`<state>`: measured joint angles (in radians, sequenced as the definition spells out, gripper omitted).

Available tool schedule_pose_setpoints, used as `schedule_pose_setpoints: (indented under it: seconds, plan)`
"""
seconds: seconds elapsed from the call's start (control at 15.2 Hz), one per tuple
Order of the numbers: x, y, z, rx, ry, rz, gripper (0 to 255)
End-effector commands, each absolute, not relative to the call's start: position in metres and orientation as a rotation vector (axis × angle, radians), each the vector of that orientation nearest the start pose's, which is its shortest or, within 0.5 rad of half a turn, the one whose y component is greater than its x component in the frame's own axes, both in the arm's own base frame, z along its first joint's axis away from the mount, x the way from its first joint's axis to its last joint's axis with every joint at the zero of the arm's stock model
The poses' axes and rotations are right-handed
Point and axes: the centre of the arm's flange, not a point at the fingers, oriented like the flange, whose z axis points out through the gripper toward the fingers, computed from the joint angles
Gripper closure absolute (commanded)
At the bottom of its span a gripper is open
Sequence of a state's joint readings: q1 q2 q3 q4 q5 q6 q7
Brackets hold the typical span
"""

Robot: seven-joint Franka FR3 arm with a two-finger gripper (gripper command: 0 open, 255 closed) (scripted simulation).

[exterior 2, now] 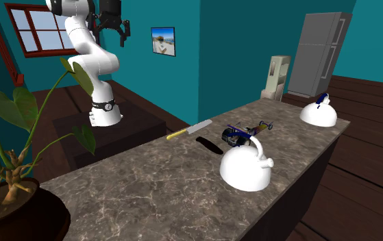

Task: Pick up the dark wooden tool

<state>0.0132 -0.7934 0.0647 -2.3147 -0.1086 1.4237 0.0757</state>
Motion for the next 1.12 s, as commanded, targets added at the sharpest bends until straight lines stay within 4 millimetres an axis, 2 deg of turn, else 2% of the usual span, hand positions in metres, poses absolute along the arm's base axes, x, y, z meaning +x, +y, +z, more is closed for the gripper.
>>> schedule_pose_setpoints:
  seconds: [0.0,1.06]
  plan:
    - [0.289,0.016,0.6,-3.298,0.05,0.145,0]
    - [0.386,0.116,0.447,-3.273,0.143,0.104,0]
